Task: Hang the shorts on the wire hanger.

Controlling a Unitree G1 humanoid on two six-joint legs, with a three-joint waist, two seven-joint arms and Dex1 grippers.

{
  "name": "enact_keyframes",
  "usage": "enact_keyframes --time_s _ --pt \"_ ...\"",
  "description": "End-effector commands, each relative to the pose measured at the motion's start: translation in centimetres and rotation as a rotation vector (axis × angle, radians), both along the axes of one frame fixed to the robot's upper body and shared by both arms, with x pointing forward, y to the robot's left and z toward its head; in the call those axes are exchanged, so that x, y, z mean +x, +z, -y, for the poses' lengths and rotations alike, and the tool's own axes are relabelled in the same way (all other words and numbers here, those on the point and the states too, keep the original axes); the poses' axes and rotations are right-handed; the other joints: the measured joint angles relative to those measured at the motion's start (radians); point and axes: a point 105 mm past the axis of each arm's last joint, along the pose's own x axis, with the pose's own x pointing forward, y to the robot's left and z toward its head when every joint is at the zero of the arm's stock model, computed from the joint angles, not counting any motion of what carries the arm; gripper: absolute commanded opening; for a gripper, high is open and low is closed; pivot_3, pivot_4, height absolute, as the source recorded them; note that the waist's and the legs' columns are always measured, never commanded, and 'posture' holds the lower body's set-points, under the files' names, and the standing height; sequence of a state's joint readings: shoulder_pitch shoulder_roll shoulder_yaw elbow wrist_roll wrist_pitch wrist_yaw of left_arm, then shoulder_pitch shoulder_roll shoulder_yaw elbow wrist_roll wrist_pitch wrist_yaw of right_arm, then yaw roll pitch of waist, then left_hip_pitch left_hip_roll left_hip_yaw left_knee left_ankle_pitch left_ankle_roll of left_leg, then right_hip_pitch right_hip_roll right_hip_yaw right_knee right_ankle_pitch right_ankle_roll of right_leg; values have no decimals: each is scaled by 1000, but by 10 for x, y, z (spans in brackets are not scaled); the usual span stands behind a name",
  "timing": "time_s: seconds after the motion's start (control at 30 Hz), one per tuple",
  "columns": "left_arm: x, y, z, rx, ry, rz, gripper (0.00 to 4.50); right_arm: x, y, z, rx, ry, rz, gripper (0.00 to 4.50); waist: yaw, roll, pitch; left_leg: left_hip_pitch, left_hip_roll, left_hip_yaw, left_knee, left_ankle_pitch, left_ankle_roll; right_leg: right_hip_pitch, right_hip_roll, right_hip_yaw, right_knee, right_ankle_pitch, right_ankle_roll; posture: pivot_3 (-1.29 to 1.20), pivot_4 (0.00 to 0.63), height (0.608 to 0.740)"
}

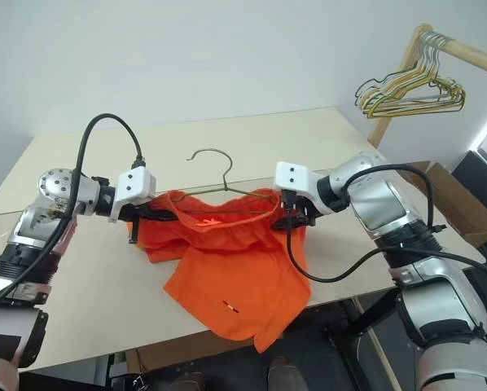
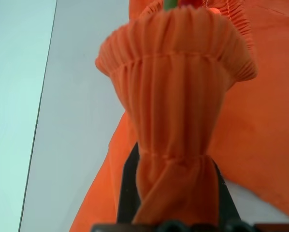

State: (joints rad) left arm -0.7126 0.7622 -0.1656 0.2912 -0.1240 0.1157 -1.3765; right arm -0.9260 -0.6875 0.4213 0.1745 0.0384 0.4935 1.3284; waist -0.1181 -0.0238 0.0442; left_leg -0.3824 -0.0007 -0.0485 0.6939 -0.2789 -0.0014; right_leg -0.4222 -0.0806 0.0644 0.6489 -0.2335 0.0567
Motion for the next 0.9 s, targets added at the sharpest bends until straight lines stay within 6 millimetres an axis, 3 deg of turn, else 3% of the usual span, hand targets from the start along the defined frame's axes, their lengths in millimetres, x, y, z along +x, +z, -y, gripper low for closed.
enact_keyframes --time_s 0.03,0.17,0.33,0.37,0.57,0.77,0.9 --pt "3 19 0 -36 5 62 0 3 16 -4 3 15 51 1432 0 0 0 0 0 0 0 0 0 0 0 0 0 0 0 -43 0 740" --pt "3 19 1 -36 -7 67 0 1 16 -6 6 24 47 11 -2 0 0 0 0 0 0 0 0 0 0 0 0 0 0 -43 0 740" --pt "3 24 5 -71 -24 77 0 -5 19 -6 38 34 8 11 -5 0 0 0 0 0 0 0 0 0 0 0 0 0 0 -65 0 740" --pt "3 29 6 -102 -21 77 583 -6 20 -5 45 31 3 0 -5 0 0 0 0 0 0 0 0 0 0 0 0 0 0 -65 0 740" --pt "9 68 2 -309 49 155 2471 -10 18 11 103 -80 -68 0 -3 0 0 -1 0 -1 0 0 0 0 0 -1 0 0 0 -74 0 740" --pt "-7 104 -3 -540 77 188 4477 -14 14 41 187 -306 -125 0 -6 0 0 -1 0 -3 0 0 0 -1 -1 -1 0 0 0 -103 0 740" --pt "-18 114 6 -638 104 213 4477 -16 9 74 242 -538 -142 0 -2 0 0 -1 0 -3 0 0 0 0 -2 -1 0 0 0 -116 0 740"
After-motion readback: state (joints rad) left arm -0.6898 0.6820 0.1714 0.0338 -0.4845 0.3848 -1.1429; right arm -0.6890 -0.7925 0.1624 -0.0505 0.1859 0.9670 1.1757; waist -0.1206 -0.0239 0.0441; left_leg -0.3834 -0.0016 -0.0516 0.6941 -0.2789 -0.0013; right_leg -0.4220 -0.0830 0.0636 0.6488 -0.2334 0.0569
